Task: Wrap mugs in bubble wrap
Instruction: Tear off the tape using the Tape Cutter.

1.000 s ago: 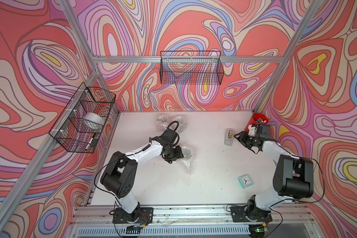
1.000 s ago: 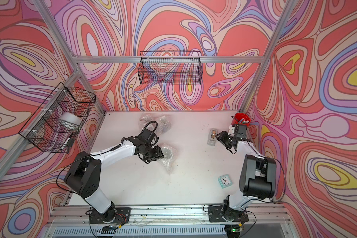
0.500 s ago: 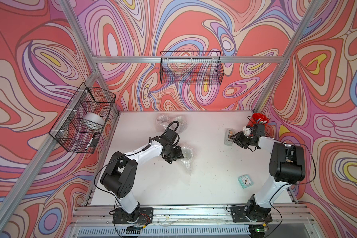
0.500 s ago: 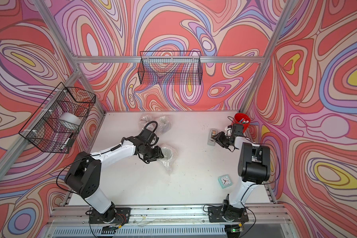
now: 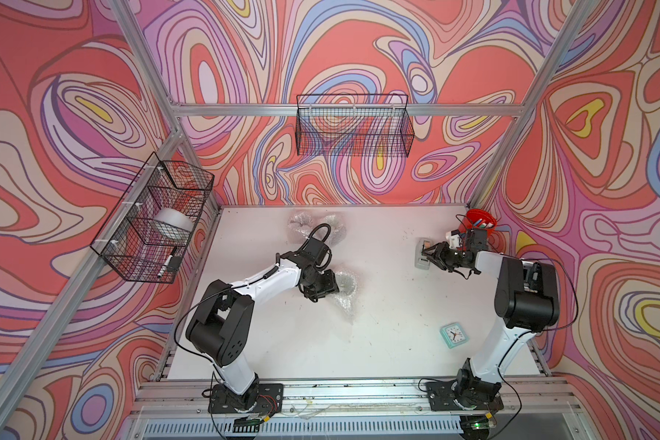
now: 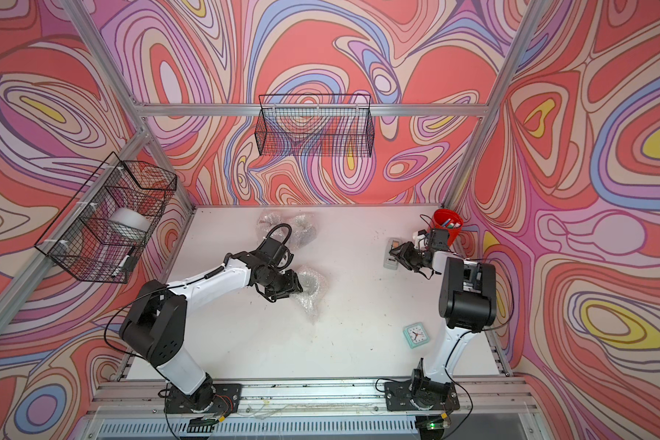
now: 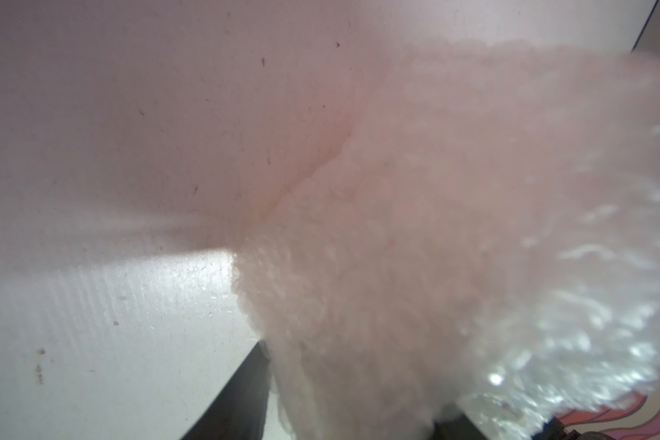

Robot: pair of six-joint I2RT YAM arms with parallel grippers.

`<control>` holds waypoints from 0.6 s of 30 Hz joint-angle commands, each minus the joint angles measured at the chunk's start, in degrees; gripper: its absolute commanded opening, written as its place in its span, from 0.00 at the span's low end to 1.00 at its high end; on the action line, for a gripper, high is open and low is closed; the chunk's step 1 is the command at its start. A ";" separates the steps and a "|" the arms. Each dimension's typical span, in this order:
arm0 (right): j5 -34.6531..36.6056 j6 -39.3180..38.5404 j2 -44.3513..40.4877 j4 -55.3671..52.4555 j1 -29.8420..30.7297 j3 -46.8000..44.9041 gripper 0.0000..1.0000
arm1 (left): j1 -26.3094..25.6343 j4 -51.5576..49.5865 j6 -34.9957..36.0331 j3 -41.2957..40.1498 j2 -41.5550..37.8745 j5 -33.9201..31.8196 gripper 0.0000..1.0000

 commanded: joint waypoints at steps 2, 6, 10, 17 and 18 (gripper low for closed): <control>-0.13 0.61 2.83 -1.40 0.07 0.93 0.37 | -0.15 -5.21 0.18 0.27 1.71 -1.42 0.54; -0.82 1.39 3.25 -1.89 -0.02 0.02 0.30 | -0.15 -5.38 0.12 0.74 2.06 -0.96 0.54; -3.02 2.90 3.41 -0.25 -0.03 -1.04 0.25 | -0.17 -5.74 0.29 1.14 2.24 -1.05 0.54; -6.02 5.60 2.72 3.24 -0.38 -0.85 0.04 | -0.16 -5.45 -0.28 1.29 2.15 -0.35 0.54; -6.23 5.83 2.06 3.62 -0.49 -1.05 0.01 | -0.20 -5.43 -0.24 1.44 2.15 -0.29 0.54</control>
